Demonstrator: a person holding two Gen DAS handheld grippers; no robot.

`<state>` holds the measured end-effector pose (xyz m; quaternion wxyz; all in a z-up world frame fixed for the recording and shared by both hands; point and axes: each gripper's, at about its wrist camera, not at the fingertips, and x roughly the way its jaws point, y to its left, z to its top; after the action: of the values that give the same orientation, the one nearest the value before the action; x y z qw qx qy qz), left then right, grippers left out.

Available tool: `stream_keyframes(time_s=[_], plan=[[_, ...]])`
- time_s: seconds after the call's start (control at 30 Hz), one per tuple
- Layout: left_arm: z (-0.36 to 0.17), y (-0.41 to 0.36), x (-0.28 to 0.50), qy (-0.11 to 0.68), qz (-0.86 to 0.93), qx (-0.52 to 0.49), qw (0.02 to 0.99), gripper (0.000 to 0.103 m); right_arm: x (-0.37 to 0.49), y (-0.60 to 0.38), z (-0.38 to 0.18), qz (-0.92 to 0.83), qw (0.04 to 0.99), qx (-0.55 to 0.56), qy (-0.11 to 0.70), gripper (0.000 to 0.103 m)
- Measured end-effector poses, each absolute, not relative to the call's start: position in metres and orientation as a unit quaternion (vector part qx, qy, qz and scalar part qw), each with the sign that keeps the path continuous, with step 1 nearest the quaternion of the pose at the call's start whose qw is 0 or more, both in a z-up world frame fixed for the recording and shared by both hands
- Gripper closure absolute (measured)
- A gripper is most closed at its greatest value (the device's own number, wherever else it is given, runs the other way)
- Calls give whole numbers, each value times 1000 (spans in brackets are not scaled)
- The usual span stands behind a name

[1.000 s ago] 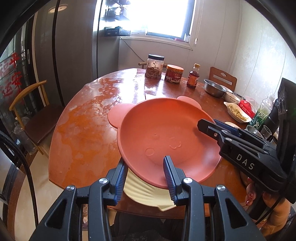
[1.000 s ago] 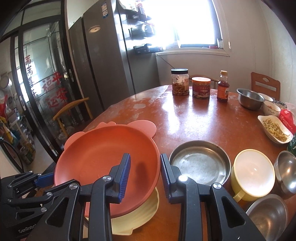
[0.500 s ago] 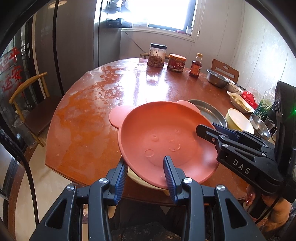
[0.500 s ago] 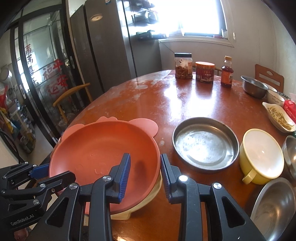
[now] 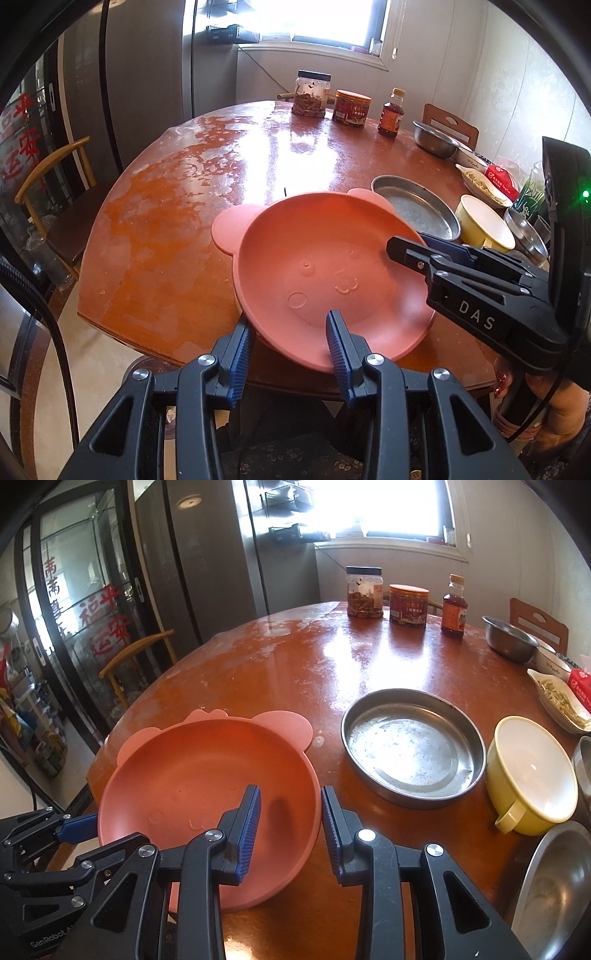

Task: Organize plates and bowls
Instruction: 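Lift the pink plate and move it over the yellow shell plate, then lower the pink plate onto the yellow shell plate and open the left gripper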

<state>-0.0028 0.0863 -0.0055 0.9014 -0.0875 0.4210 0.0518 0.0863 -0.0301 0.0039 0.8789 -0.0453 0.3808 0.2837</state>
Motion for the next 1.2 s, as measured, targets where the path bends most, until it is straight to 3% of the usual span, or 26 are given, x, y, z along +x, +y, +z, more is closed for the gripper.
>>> stream_keyframes(time_s=[0.97, 1.2], plan=[[-26, 96, 11, 443, 98, -74, 888, 61, 81, -43, -14, 280, 859, -47, 425, 65], [-28, 103, 22, 434, 87, -79, 893, 61, 79, -28, -19, 285, 857, -42, 429, 71]])
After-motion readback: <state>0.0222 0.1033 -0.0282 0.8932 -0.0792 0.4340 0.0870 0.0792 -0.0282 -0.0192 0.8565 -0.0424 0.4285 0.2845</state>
